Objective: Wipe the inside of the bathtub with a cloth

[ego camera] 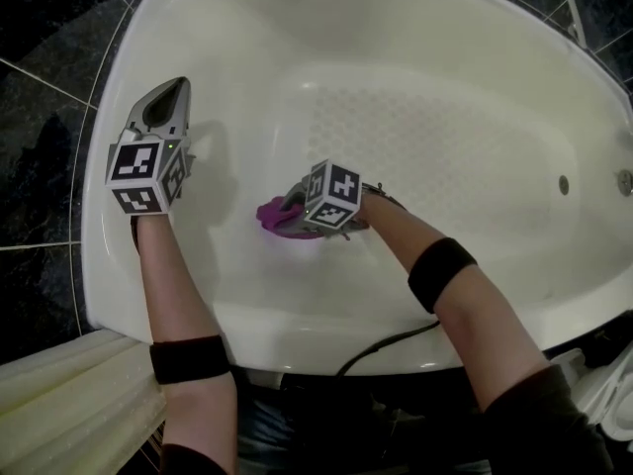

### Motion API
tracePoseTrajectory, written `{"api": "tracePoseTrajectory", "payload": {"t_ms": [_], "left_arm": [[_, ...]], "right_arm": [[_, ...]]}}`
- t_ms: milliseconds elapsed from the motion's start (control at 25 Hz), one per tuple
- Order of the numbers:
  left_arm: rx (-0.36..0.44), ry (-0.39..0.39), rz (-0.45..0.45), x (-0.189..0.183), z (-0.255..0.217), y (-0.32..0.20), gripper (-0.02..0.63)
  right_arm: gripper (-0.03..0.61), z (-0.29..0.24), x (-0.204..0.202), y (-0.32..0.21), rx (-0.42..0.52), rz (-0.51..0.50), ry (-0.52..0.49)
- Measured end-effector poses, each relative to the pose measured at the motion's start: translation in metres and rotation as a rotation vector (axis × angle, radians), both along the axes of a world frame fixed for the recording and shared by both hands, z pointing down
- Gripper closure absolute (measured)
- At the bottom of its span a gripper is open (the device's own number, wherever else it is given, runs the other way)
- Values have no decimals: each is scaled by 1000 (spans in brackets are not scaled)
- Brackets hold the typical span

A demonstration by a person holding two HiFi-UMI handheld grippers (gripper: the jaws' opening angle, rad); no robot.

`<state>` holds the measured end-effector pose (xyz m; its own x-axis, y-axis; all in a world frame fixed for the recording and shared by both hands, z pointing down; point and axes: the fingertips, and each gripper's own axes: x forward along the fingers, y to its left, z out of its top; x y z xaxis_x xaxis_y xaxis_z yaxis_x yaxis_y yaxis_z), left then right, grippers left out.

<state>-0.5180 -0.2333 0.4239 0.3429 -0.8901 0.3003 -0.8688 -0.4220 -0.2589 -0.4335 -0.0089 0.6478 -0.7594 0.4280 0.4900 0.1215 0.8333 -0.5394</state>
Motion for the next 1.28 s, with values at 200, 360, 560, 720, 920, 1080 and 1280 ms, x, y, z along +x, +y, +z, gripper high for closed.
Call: {"api": "tracePoseTrajectory", "payload": {"t_ms": [200, 360, 560, 720, 920, 1080, 1280], "left_arm": [[14, -21, -6, 24, -24, 30, 614], [-36, 31, -35, 40, -71, 88, 614], [-92, 105, -24, 75, -152, 132, 614], [-170, 101, 21, 96, -206, 171, 614], [-180, 94, 53, 114, -255, 197, 614], [-203, 92, 75, 139, -299, 208, 614], [-208, 113, 96, 154, -341, 220, 614]], "right_arm": [[489, -68, 26, -56, 125, 275, -76], [489, -148, 48, -47, 126, 457, -136], [491, -254, 82, -46, 99, 660, -206], [491, -323, 109, -28, 100, 747, -199], [491, -386, 136, -15, 98, 815, -192], [491, -429, 164, -2, 103, 829, -168], [489, -469, 187, 11, 102, 843, -154]]}}
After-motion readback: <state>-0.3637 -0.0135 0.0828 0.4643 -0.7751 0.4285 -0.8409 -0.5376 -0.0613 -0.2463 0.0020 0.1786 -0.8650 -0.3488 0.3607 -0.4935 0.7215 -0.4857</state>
